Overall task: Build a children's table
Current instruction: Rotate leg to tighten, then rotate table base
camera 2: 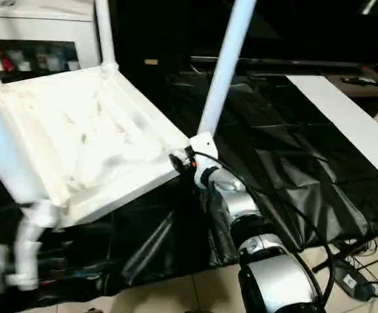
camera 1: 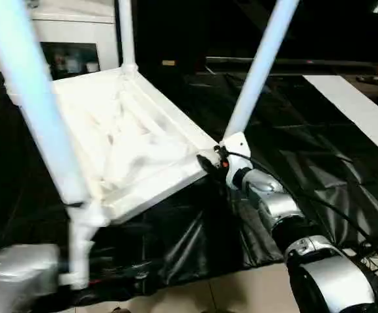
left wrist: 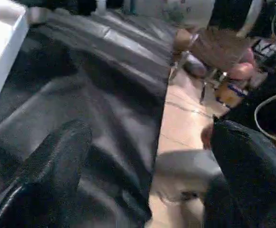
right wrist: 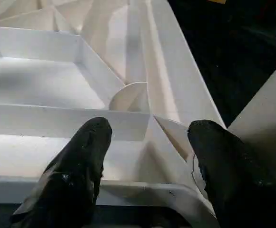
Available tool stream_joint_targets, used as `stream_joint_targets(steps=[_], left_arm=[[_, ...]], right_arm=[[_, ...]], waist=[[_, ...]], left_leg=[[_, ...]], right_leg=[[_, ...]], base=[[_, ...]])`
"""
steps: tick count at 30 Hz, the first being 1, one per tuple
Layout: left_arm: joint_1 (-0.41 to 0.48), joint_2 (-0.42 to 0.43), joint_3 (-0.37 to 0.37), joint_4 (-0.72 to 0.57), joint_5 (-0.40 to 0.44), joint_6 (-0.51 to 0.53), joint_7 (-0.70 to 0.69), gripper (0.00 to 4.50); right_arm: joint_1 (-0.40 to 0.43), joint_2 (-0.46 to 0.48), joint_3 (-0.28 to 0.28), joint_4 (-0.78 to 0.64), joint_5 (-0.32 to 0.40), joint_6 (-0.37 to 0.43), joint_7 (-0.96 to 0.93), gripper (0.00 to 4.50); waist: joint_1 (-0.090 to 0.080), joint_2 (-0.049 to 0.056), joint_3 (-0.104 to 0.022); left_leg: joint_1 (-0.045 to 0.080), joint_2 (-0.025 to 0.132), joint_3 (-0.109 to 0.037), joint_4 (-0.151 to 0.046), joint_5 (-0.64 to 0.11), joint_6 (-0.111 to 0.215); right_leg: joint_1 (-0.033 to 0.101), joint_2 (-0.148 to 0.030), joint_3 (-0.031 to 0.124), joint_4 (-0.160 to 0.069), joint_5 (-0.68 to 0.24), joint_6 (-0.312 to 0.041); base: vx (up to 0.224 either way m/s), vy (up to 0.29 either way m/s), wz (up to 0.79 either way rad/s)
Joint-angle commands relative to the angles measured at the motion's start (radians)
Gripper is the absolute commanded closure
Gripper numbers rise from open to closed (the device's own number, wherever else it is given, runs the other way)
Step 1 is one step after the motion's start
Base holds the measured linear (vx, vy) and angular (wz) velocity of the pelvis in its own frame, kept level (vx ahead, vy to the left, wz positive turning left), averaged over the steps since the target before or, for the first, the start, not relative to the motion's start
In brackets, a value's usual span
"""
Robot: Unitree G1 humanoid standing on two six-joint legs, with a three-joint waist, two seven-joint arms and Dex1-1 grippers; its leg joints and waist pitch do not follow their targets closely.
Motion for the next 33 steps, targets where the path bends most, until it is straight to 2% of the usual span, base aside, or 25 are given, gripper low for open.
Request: stream_joint_targets(steps=[1,4,5,6,8,9,10,12,14,15,16,17,19,21,22,24,26,28,29,30,31,32,33], left_arm=[[0.01,0.024,0.056,0.025,-0.02,0.016,-0.024,0.01],[0.086,0.128,0.187,0.092,-0.018,0.014,-0.123,0.01],[0.104,0.15,0.213,0.107,-0.015,0.009,-0.142,0.01],[0.118,0.167,0.23,0.12,-0.008,0.001,-0.157,0.01],[0.133,0.188,0.25,0.138,-0.002,-0.007,-0.173,0.01],[0.147,0.208,0.276,0.167,0.008,-0.018,-0.186,0.01],[0.159,0.231,0.303,0.199,0.01,-0.031,-0.191,0.01],[0.151,0.244,0.333,0.243,0.014,-0.054,-0.19,0.01],[0.112,0.248,0.364,0.303,0.03,-0.109,-0.169,0.01],[0.107,0.248,0.366,0.309,0.031,-0.116,-0.167,0.01],[0.061,0.248,0.372,0.341,0.03,-0.151,-0.157,0.01],[0.022,0.241,0.365,0.35,0.023,-0.167,-0.153,0.01],[-0.069,0.205,0.329,0.336,-0.012,-0.171,-0.129,0.01],[-0.091,0.195,0.314,0.331,-0.022,-0.159,-0.12,0.01],[-0.118,0.184,0.292,0.328,-0.028,-0.154,-0.108,0.01],[-0.163,0.159,0.256,0.322,-0.042,-0.148,-0.098,0.01],[-0.246,0.093,0.2,0.294,-0.096,-0.135,-0.088,0.01],[-0.298,0.043,0.164,0.265,-0.147,-0.111,-0.079,0.01],[-0.315,0.025,0.152,0.254,-0.167,-0.101,-0.072,0.01],[-0.341,-0.005,0.119,0.238,-0.172,-0.101,-0.06,0.01],[-0.367,-0.036,0.085,0.23,-0.172,-0.097,-0.043,0.01],[-0.401,-0.077,0.01,0.218,-0.139,-0.108,-0.03,0.01],[-0.407,-0.083,-0.011,0.215,-0.129,-0.11,-0.03,0.01]], right_arm=[[0.003,-0.028,-0.026,0.016,-0.006,-0.016,-0.002,1.46],[0.018,-0.044,-0.036,0.017,0.002,-0.024,0.005,1.46],[0.022,-0.048,-0.039,0.018,0.002,-0.028,0.003,1.46],[0.025,-0.051,-0.042,0.018,0.004,-0.031,0.003,1.46],[0.029,-0.053,-0.045,0.017,0.006,-0.033,0.004,1.46],[0.034,-0.056,-0.049,0.008,0.01,-0.035,0.006,1.46],[0.04,-0.058,-0.055,0.0,0.015,-0.038,0.01,1.46],[0.049,-0.061,-0.058,-0.015,0.022,-0.036,0.017,1.46],[0.071,-0.064,-0.056,-0.046,0.029,-0.031,0.036,1.46],[0.074,-0.064,-0.055,-0.049,0.029,-0.03,0.039,1.46],[0.096,-0.068,-0.052,-0.077,0.032,-0.023,0.054,1.46],[0.112,-0.073,-0.05,-0.096,0.031,-0.018,0.06,1.46],[0.15,-0.082,-0.053,-0.133,0.025,-0.003,0.05,1.46],[0.157,-0.084,-0.055,-0.138,0.024,0.005,0.045,1.46],[0.166,-0.085,-0.056,-0.146,0.021,0.016,0.038,1.46],[0.183,-0.088,-0.052,-0.159,0.011,0.03,0.024,1.46],[0.204,-0.086,-0.055,-0.182,0.005,0.059,-0.014,1.46],[0.207,-0.084,-0.062,-0.185,0.006,0.072,-0.037,1.46],[0.206,-0.083,-0.064,-0.183,0.006,0.075,-0.043,1.46],[0.195,-0.081,-0.065,-0.167,0.005,0.073,-0.048,1.46],[0.184,-0.08,-0.064,-0.151,0.002,0.071,-0.05,1.46],[0.16,-0.075,-0.056,-0.114,-0.006,0.059,-0.044,1.46],[0.154,-0.074,-0.053,-0.104,-0.008,0.055,-0.041,1.46]], waist=[[-0.005,0.029,-0.042],[-0.004,0.034,-0.039],[-0.007,0.035,-0.038],[-0.006,0.036,-0.038],[-0.004,0.04,-0.033],[-0.003,0.04,-0.032],[-0.005,0.04,-0.032],[-0.003,0.04,-0.032],[-0.001,0.034,-0.032],[0.0,0.035,-0.032],[0.001,0.032,-0.031],[0.005,0.032,-0.032],[0.011,0.025,-0.034],[0.012,0.023,-0.033],[0.011,0.021,-0.035],[0.011,0.015,-0.038],[0.012,0.02,-0.041],[0.018,0.02,-0.044],[0.019,0.015,-0.046],[0.02,0.013,-0.047],[0.022,0.011,-0.047],[0.025,0.013,-0.048],[0.025,0.012,-0.049]], left_leg=[[0.011,0.015,-0.001,-0.076,-0.442,-0.044],[0.016,0.015,-0.006,-0.077,-0.479,-0.049],[0.009,0.015,-0.01,-0.079,-0.485,-0.048],[0.011,0.014,-0.01,-0.079,-0.487,-0.048],[0.027,0.018,-0.01,-0.08,-0.54,-0.057],[0.028,0.018,-0.011,-0.081,-0.552,-0.058],[0.023,0.016,-0.013,-0.082,-0.566,-0.058],[0.024,0.015,-0.013,-0.081,-0.57,-0.055],[0.025,0.015,-0.014,-0.081,-0.57,-0.052],[0.026,0.014,-0.014,-0.08,-0.57,-0.05],[0.025,0.014,-0.016,-0.081,-0.567,-0.048],[0.028,0.015,-0.016,-0.081,-0.56,-0.05],[0.026,0.018,-0.017,-0.084,-0.539,-0.055],[0.026,0.019,-0.016,-0.084,-0.541,-0.059],[0.016,0.017,-0.019,-0.086,-0.53,-0.064],[0.02,0.016,-0.016,-0.082,-0.518,-0.061],[0.02,0.017,-0.014,-0.082,-0.487,-0.066],[0.025,0.016,-0.01,-0.08,-0.483,-0.073],[0.013,0.016,-0.012,-0.082,-0.463,-0.072],[0.01,0.015,-0.011,-0.082,-0.453,-0.071],[0.017,0.016,-0.008,-0.079,-0.449,-0.071],[0.018,0.015,-0.006,-0.077,-0.437,-0.07],[0.015,0.015,-0.007,-0.077,-0.429,-0.07]], right_leg=[[0.021,-0.032,0.047,-0.08,-0.451,-0.122],[0.015,-0.032,0.048,-0.086,-0.496,-0.106],[0.018,-0.032,0.048,-0.085,-0.514,-0.1],[0.017,-0.033,0.05,-0.086,-0.519,-0.098],[0.001,-0.025,0.054,-0.089,-0.515,-0.107],[0.0,-0.025,0.055,-0.089,-0.515,-0.109],[0.003,-0.025,0.056,-0.088,-0.522,-0.108],[0.002,-0.027,0.058,-0.093,-0.537,-0.101],[0.003,-0.03,0.058,-0.096,-0.564,-0.092],[0.002,-0.031,0.058,-0.098,-0.572,-0.09],[0.005,-0.032,0.057,-0.101,-0.588,-0.084],[0.002,-0.034,0.06,-0.1,-0.586,-0.086],[0.007,-0.035,0.06,-0.094,-0.56,-0.095],[0.007,-0.035,0.06,-0.091,-0.541,-0.108],[0.018,-0.037,0.058,-0.088,-0.549,-0.103],[0.012,-0.039,0.061,-0.089,-0.558,-0.099],[0.014,-0.039,0.062,-0.085,-0.516,-0.111],[0.012,-0.036,0.062,-0.08,-0.474,-0.127],[0.023,-0.037,0.061,-0.074,-0.446,-0.132],[0.025,-0.036,0.061,-0.071,-0.44,-0.13],[0.021,-0.035,0.061,-0.074,-0.449,-0.124],[0.019,-0.036,0.062,-0.074,-0.433,-0.127],[0.022,-0.036,0.062,-0.072,-0.429,-0.128]], base=[[0.0,0.0,0.0],[0.0,0.0,0.0],[0.0,0.0,0.0],[0.0,0.0,0.0],[0.0,0.0,0.0],[0.0,0.0,0.0],[0.0,0.0,0.0],[0.0,0.0,0.0],[0.0,0.0,0.0],[0.0,0.0,0.0],[0.0,0.0,0.0],[0.0,0.0,0.0],[0.0,0.0,0.0],[0.0,0.0,0.0],[0.0,0.0,0.0],[0.0,0.0,0.0],[0.0,0.0,0.0],[0.0,0.0,0.0],[0.0,0.0,0.0],[0.0,0.0,0.0],[0.0,0.0,0.0],[0.0,0.0,0.0],[0.0,0.0,0.0]])
